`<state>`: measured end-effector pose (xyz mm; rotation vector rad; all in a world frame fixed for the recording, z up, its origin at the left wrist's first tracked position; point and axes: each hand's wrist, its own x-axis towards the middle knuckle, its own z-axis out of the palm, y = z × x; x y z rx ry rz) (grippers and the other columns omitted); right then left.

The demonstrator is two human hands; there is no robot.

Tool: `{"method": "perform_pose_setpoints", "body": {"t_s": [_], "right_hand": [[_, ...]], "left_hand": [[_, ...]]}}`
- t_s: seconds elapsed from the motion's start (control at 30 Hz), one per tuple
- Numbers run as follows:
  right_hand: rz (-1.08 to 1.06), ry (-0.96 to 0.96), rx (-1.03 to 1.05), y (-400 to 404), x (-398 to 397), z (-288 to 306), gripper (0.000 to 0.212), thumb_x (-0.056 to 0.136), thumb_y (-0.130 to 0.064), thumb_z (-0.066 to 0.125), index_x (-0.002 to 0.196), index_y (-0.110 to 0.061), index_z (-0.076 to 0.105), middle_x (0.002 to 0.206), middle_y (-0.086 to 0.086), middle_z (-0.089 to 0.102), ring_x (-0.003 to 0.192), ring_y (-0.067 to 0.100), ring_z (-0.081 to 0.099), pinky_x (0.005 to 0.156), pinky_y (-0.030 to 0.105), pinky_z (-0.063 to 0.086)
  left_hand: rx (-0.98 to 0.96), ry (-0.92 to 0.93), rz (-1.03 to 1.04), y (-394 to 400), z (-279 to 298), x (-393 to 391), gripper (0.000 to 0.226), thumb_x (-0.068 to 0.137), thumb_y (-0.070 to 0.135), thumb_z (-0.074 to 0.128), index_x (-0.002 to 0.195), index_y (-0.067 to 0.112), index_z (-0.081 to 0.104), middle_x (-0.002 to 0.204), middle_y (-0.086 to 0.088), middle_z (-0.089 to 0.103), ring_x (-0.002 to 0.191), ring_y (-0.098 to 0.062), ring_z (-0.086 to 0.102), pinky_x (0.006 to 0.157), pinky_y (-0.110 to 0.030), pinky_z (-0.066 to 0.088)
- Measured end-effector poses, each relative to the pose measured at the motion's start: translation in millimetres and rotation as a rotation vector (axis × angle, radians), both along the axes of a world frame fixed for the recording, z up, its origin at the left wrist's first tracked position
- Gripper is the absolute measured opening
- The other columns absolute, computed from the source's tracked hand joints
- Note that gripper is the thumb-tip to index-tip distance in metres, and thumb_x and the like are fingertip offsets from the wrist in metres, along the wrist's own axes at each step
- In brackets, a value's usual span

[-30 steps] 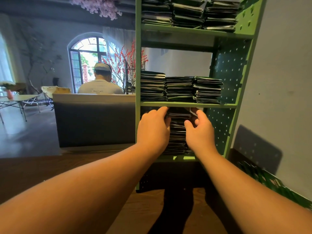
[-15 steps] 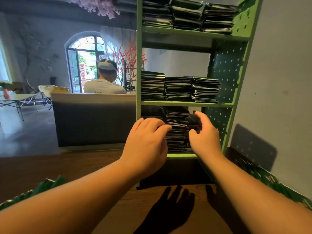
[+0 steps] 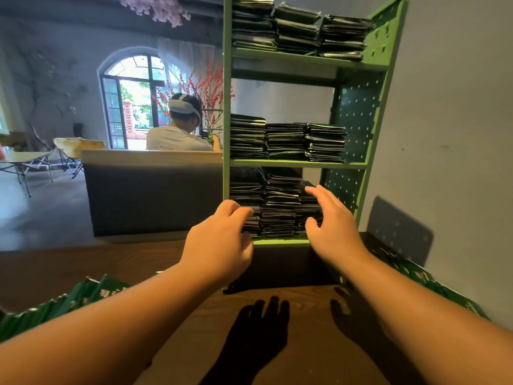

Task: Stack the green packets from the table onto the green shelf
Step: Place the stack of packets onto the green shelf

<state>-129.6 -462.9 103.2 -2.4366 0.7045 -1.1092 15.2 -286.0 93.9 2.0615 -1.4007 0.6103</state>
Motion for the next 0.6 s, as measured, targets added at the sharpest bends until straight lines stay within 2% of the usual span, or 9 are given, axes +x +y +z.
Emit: {"method": "perform_pose_setpoints", "body": {"t_s": [0.1, 0.2, 0.27, 0.33, 0.4, 0.43, 0.53, 0.6], "right_hand": [[-0.004, 0.085, -0.023, -8, 8, 13, 0.064, 0.097, -0.013, 0.057, 0.154, -0.033, 0.034, 0.162, 0.001, 0.032, 0.151, 0.022, 0.025, 0.118, 0.035, 0.024], [-0.024, 0.142, -0.048, -15, 20, 26, 0.063, 0.100, -0.029, 0.057, 0.155, -0.036, 0.029, 0.150, 0.005, 0.044, 0.139, 0.025, 0.042, 0.109, 0.039, 0.039], [-0.034, 0.168, -0.044, -18, 29, 34, 0.060, 0.101, -0.037, 0.055, 0.156, -0.036, 0.029, 0.147, 0.008, 0.048, 0.133, 0.027, 0.048, 0.104, 0.039, 0.043], [-0.035, 0.169, -0.005, -19, 36, 39, 0.057, 0.103, -0.041, 0.050, 0.156, -0.033, 0.030, 0.150, 0.010, 0.048, 0.135, 0.029, 0.048, 0.104, 0.039, 0.042], [-0.024, 0.146, 0.062, -19, 42, 41, 0.053, 0.105, -0.040, 0.045, 0.156, -0.029, 0.032, 0.152, 0.009, 0.046, 0.136, 0.028, 0.047, 0.103, 0.039, 0.041], [-0.023, 0.128, 0.101, -19, 46, 42, 0.050, 0.106, -0.039, 0.044, 0.154, -0.027, 0.034, 0.150, 0.008, 0.049, 0.130, 0.027, 0.051, 0.097, 0.038, 0.043], [-0.060, 0.017, 0.228, -20, 54, 40, 0.033, 0.105, -0.031, 0.045, 0.135, -0.017, 0.050, 0.120, 0.009, 0.062, 0.085, 0.017, 0.058, 0.065, 0.029, 0.041], [-0.084, -0.056, 0.277, -23, 57, 40, 0.025, 0.104, -0.025, 0.048, 0.127, -0.016, 0.052, 0.109, 0.008, 0.061, 0.074, 0.013, 0.056, 0.055, 0.027, 0.038]], "left_hand": [[0.027, 0.026, 0.002, -10, 9, -6, 0.060, 0.098, 0.038, 0.056, 0.154, 0.031, 0.034, 0.149, 0.013, 0.038, 0.113, -0.009, 0.058, 0.084, -0.023, 0.050], [0.114, -0.040, 0.018, -25, 15, -10, 0.068, 0.098, 0.036, 0.055, 0.158, 0.029, 0.025, 0.163, 0.009, 0.024, 0.129, -0.017, 0.054, 0.090, -0.032, 0.052], [0.190, -0.086, 0.018, -35, 18, -12, 0.074, 0.097, 0.033, 0.056, 0.160, 0.030, 0.018, 0.168, 0.005, 0.014, 0.135, -0.023, 0.051, 0.093, -0.040, 0.052], [0.234, -0.077, 0.017, -43, 19, -16, 0.078, 0.096, 0.033, 0.058, 0.160, 0.031, 0.014, 0.170, 0.003, 0.009, 0.136, -0.027, 0.050, 0.094, -0.043, 0.052], [0.198, -0.004, 0.022, -50, 20, -20, 0.075, 0.096, 0.035, 0.058, 0.159, 0.030, 0.018, 0.169, 0.000, 0.009, 0.132, -0.026, 0.054, 0.093, -0.040, 0.053], [0.158, 0.039, 0.024, -54, 21, -20, 0.071, 0.097, 0.037, 0.058, 0.158, 0.030, 0.022, 0.169, 0.000, 0.010, 0.129, -0.024, 0.056, 0.092, -0.038, 0.054], [0.073, 0.102, 0.029, -62, 25, -21, 0.065, 0.096, 0.039, 0.059, 0.155, 0.030, 0.031, 0.169, 0.000, 0.010, 0.128, -0.020, 0.057, 0.093, -0.036, 0.054], [0.073, 0.124, 0.033, -66, 29, -21, 0.064, 0.097, 0.039, 0.058, 0.155, 0.030, 0.032, 0.168, 0.000, 0.014, 0.133, -0.020, 0.053, 0.096, -0.035, 0.051]]}}
